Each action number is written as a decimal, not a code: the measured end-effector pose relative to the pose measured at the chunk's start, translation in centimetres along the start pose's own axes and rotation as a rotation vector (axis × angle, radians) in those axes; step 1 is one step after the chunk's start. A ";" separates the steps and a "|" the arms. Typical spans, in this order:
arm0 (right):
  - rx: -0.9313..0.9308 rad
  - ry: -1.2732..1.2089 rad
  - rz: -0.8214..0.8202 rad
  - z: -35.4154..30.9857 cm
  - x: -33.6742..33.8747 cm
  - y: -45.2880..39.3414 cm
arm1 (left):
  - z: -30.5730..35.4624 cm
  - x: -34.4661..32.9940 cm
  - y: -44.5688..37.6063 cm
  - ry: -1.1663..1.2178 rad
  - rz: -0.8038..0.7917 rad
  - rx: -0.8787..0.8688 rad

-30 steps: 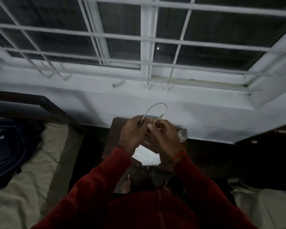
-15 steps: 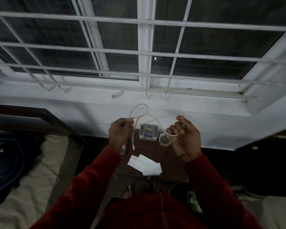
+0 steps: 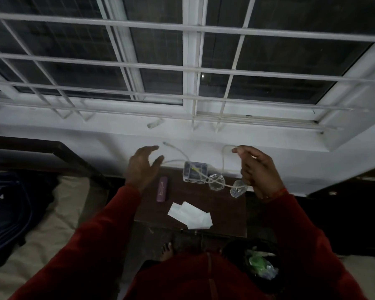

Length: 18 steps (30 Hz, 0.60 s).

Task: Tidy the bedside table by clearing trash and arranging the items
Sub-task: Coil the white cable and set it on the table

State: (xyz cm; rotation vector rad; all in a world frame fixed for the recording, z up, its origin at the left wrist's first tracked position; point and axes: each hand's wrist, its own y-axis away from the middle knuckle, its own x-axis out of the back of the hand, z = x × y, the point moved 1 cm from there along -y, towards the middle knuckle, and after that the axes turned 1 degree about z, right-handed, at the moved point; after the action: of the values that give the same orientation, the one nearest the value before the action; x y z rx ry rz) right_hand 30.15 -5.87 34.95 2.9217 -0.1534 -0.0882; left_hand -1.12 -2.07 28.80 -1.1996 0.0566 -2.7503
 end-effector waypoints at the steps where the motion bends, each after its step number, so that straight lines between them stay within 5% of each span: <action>1: 0.017 0.024 -0.048 -0.3 -0.8 0.0 | 1.7 -0.2 0.5 0.084 -0.053 -0.081; 4: 0.061 0.102 -0.160 -0.7 -3.1 0.0 | 6.9 -1.7 2.3 0.245 -0.344 -0.288; 6: 0.078 0.156 -0.198 -1.3 -4.2 0.0 | 8.7 -3.2 3.1 0.387 -0.480 -0.240; 10: 0.099 0.217 -0.229 -2.5 -4.3 -0.3 | 8.5 -4.5 2.4 0.542 -0.234 -0.058; 15: 0.098 0.430 -0.271 -3.6 -3.2 -0.1 | 5.7 -4.6 1.4 0.210 -0.170 -0.251; 18: 0.126 0.634 -0.309 -4.8 -1.7 -0.5 | 3.1 -4.6 0.4 0.155 -0.130 -0.124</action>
State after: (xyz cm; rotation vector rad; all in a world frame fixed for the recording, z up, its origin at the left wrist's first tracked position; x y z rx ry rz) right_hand 28.81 -4.24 39.58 2.9017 0.4040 0.8131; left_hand 4.29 -1.76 27.53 -1.0496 0.1736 -2.9887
